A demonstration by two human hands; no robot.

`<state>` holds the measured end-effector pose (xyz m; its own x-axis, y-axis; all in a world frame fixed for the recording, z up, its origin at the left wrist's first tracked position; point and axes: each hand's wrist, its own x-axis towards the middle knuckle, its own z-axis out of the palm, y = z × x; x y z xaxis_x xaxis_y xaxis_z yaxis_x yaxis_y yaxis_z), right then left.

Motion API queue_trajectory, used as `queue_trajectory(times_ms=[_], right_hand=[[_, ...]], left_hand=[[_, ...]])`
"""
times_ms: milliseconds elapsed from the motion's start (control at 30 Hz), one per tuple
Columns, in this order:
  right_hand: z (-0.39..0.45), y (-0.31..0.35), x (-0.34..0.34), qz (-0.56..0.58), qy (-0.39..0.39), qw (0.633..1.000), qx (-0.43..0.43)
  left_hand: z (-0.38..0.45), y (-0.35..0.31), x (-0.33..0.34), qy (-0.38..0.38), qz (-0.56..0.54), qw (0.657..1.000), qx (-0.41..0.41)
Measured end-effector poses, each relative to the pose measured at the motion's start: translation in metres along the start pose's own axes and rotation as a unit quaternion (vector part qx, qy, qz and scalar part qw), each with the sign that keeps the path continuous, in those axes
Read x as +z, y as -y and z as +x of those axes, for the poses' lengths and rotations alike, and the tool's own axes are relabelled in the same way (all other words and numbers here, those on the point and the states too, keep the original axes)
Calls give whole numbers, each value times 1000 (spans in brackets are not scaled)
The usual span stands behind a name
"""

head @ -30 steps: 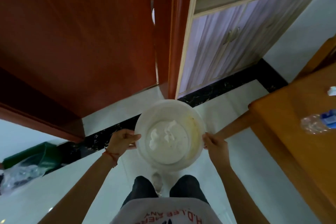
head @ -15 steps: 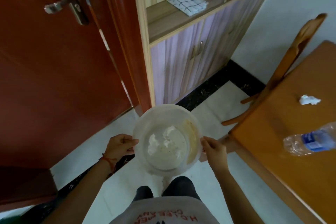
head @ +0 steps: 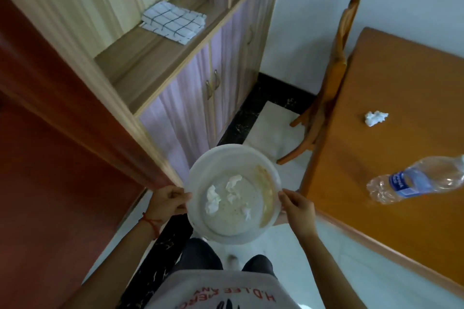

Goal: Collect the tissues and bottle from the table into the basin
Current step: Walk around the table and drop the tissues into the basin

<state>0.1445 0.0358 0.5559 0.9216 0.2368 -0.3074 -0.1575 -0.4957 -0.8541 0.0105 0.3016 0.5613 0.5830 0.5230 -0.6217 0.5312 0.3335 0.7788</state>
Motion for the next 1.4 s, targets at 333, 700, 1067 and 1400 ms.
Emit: queue_trajectory(times_ms=[333,700,1067,1400], right_hand=[[8,23,25,65,-154,985,47],[17,24,26,98,-244,959,103],[61,8,-9,111,-236,953,155],[81,2,-23,92,-246,947,184]], left_hand=[[92,-81,21,113,125,985,27],[137,-118,66,202,187,962,9],[167,-140,123,220,212,952,17],[184,-148,156,237,238,942,8]])
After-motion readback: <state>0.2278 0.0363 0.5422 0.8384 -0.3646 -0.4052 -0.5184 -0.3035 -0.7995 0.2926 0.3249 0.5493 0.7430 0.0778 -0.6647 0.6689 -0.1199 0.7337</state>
